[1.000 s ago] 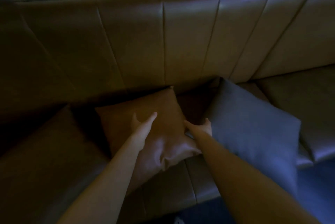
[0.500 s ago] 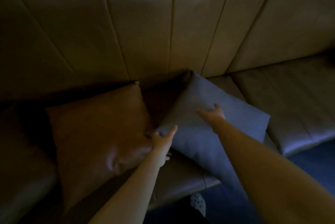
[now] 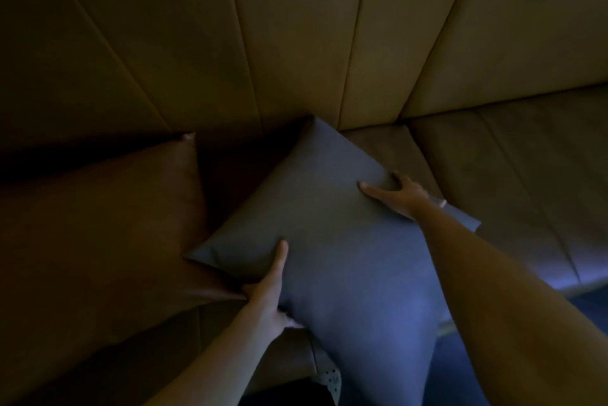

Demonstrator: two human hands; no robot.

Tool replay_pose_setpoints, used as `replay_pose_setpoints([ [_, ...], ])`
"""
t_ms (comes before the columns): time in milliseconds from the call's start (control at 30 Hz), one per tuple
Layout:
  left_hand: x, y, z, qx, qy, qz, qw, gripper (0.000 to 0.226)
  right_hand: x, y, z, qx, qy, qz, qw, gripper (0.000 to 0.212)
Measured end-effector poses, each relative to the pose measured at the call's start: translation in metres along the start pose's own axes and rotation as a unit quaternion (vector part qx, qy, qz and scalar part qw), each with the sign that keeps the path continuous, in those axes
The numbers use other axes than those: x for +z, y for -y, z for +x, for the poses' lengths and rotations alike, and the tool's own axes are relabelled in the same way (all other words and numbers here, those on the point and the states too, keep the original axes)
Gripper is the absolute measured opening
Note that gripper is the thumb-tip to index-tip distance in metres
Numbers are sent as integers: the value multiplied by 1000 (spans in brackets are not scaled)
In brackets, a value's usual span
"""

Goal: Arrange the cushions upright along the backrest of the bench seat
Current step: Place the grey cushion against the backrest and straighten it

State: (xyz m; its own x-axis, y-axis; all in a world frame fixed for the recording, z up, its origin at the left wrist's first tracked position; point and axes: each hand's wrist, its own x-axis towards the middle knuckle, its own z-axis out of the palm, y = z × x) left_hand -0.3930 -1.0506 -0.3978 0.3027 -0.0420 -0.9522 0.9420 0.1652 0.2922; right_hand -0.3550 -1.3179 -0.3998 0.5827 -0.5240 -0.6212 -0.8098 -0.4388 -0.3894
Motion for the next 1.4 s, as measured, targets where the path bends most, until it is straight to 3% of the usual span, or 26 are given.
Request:
replay_pose_setpoints([
  [100, 8, -8, -2, 2, 4, 5, 1000, 160, -5, 1, 2, 23, -13, -29, 999, 118],
  [267, 29, -41, -16, 28, 34, 12, 999, 138, -35, -12, 8, 64, -27, 39, 997, 141],
  [467, 41, -81, -1, 82, -3, 36, 996, 119, -37, -15, 11, 63, -2, 70, 996, 138],
  [600, 38, -71, 13, 57, 5, 70, 996, 140, -21, -5, 9, 59, -8, 20, 998, 111],
  [700, 38, -68, 17, 76, 16, 55, 995, 132, -36, -5, 16, 54, -18, 45, 997, 129],
  [767, 35, -72, 22, 100, 10, 57, 993, 138, -49, -9, 28, 56, -58, 80, 994, 143],
  [900, 28, -79, 35, 85, 14, 94, 992, 149, -51, -10, 47, 34, -34, 129, 990, 147],
  [1000, 30, -76, 38, 92, 50, 92, 990, 136, -32, -12, 47, 36, -22, 164, 986, 136],
  [1167, 33, -70, 40, 115, 55, 59, 990, 93, -35, -9, 29, 39, -65, 231, 970, 120],
  [1267, 39, -75, 39, 168, 75, 54, 981, 98, -42, -16, 18, 27, -85, 289, 953, 113],
  [1400, 52, -101, 28, 279, 106, 68, 952, 115, -45, -24, 5, 0, -121, 378, 918, 88],
])
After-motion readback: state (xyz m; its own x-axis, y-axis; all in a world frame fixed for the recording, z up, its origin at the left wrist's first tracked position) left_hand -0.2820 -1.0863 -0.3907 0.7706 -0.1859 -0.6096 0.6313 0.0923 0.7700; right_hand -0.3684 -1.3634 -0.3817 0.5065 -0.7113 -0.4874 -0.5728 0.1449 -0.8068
